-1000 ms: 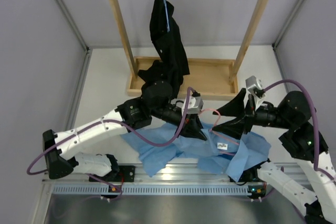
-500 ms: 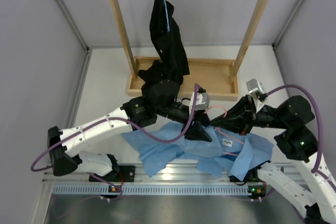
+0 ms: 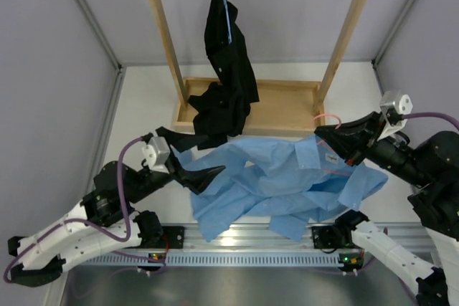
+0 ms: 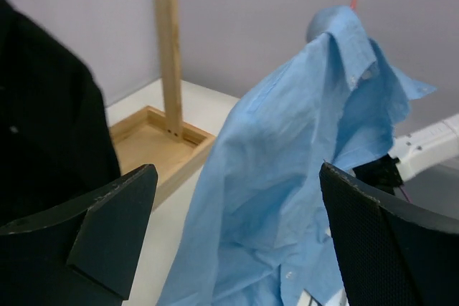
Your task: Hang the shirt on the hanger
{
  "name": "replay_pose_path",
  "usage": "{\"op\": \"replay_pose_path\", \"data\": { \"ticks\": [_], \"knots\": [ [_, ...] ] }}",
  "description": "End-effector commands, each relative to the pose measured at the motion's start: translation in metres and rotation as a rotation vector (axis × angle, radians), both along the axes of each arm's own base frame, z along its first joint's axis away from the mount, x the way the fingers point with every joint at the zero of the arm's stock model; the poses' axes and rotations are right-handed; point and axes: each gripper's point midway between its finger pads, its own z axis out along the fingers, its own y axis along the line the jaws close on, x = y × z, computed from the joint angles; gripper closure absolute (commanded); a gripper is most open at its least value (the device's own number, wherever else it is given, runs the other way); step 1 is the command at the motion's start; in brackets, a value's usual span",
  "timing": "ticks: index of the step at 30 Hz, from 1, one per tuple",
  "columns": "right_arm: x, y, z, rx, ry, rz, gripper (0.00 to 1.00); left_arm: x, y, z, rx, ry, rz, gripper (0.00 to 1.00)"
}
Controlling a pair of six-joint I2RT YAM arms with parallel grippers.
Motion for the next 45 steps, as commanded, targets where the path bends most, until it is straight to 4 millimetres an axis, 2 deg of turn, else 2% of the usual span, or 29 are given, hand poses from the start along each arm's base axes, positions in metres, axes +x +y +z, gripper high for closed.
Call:
{"op": "replay_pose_path", "data": {
  "ticks": [1,4,6,9,12,13,14,15,18,22,26,30,31,33,34,35,37,38,39,40,41,42,44,45],
  "knots": [
    [0.010,-0.009,0.025,-0.021,-0.045,-0.070,1.00,0.032,0.018,-0.032,-0.017,0.056,0.209,0.02],
    [0.001,-0.009,0.047,0.001,-0.081,-0.048,1.00,0.044,0.022,-0.048,0.001,0.082,0.278,0.02],
    [0.000,-0.008,0.058,0.005,-0.092,-0.039,1.00,0.046,0.011,-0.057,0.013,0.085,0.260,0.02],
    [0.000,-0.006,0.065,0.004,-0.096,-0.024,1.00,0.049,-0.006,-0.071,0.058,0.098,0.227,0.10],
    [0.002,-0.005,0.065,0.001,-0.093,-0.030,1.00,0.068,-0.002,-0.081,0.064,0.148,0.342,0.72],
    [0.001,-0.006,0.064,0.000,-0.094,-0.033,1.00,0.076,0.006,-0.083,0.058,0.166,0.410,0.85],
    [0.002,-0.007,0.063,0.000,-0.093,-0.038,1.00,0.091,0.023,-0.086,0.049,0.185,0.544,1.00],
    [0.003,-0.006,0.060,-0.005,-0.090,-0.039,1.00,0.097,0.032,-0.089,0.026,0.207,0.605,1.00],
    [0.004,-0.011,0.059,-0.004,-0.096,-0.066,1.00,0.110,0.056,-0.097,-0.004,0.242,0.772,1.00],
    [0.007,-0.022,0.061,0.006,-0.114,-0.132,1.00,0.117,0.081,-0.118,-0.018,0.306,0.935,1.00],
    [0.013,-0.030,0.061,0.011,-0.114,-0.193,1.00,0.116,0.089,-0.132,-0.038,0.350,0.979,1.00],
    [0.019,-0.030,0.057,0.021,-0.105,-0.208,1.00,0.114,0.077,-0.129,-0.044,0.355,0.908,0.99],
    [0.019,-0.029,0.056,0.024,-0.104,-0.205,1.00,0.111,0.063,-0.127,-0.027,0.351,0.832,0.74],
    [0.019,-0.028,0.056,0.028,-0.108,-0.200,1.00,0.107,0.050,-0.111,-0.009,0.315,0.749,0.44],
    [0.019,-0.027,0.055,0.025,-0.107,-0.197,1.00,0.104,0.044,-0.104,-0.002,0.298,0.703,0.03],
    [0.020,-0.027,0.055,0.023,-0.107,-0.196,1.00,0.095,0.031,-0.096,0.011,0.276,0.605,0.02],
    [0.019,-0.028,0.052,0.017,-0.110,-0.200,1.00,0.083,0.025,-0.067,0.000,0.216,0.505,0.02],
    [0.020,-0.029,0.050,0.012,-0.109,-0.203,1.00,0.071,0.015,-0.056,0.002,0.190,0.407,0.02],
    [0.022,-0.028,0.042,-0.006,-0.106,-0.203,1.00,0.062,0.015,-0.033,-0.019,0.147,0.354,0.02],
    [0.018,-0.030,0.040,-0.008,-0.116,-0.204,1.00,0.053,0.013,-0.023,-0.013,0.128,0.300,0.02],
    [0.016,-0.029,0.036,-0.018,-0.122,-0.191,1.00,0.038,0.002,-0.013,-0.003,0.104,0.194,0.02],
    [0.018,-0.027,0.025,-0.039,-0.115,-0.184,1.00,0.030,-0.003,-0.003,0.002,0.098,0.141,0.02],
    [0.012,-0.028,0.019,-0.037,-0.120,-0.172,1.00,0.017,-0.023,0.015,0.070,0.121,0.025,0.02],
    [0.013,-0.027,0.011,-0.053,-0.111,-0.164,1.00,-0.006,-0.043,0.016,0.119,0.125,-0.140,0.02]
  ]
}}
